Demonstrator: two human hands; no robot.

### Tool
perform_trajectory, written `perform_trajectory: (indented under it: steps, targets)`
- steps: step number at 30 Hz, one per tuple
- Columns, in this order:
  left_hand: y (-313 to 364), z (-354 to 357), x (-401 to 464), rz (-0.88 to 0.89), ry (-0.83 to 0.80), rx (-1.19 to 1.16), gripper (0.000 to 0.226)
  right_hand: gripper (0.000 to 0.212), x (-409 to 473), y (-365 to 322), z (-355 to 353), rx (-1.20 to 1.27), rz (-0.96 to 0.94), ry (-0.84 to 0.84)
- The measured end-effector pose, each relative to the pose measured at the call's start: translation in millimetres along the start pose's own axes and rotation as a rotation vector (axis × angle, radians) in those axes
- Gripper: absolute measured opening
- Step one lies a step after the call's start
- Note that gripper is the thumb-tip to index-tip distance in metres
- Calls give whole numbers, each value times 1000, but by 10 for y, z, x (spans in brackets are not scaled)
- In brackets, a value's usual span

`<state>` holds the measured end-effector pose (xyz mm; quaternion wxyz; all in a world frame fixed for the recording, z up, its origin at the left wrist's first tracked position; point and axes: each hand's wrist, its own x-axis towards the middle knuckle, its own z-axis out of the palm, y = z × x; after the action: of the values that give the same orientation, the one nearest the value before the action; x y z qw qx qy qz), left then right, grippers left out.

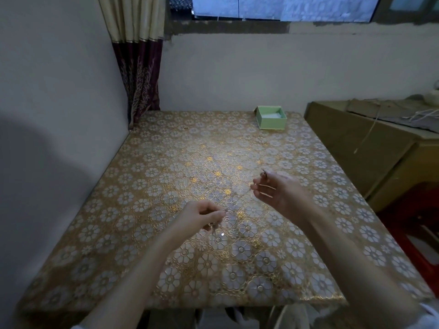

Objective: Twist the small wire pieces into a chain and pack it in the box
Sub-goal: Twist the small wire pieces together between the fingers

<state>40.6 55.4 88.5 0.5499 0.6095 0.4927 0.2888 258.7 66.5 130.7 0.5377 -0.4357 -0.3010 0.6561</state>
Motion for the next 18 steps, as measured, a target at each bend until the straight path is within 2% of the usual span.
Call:
perform_trajectory:
  steps: [3, 9, 14, 18]
  targets:
    - [59, -47, -9, 5, 10, 58, 14, 18, 28, 152, -48, -32, 79, 39]
    - [273, -77, 14, 69, 59, 123, 12, 20, 23, 472, -11, -414, 171, 14]
    - [429, -131, 50, 100, 63, 159, 18, 18, -26, 541, 183, -636, 12, -74]
    - [551, -162, 90, 135, 63, 252, 16, 23, -59, 488, 300, -548, -40, -247]
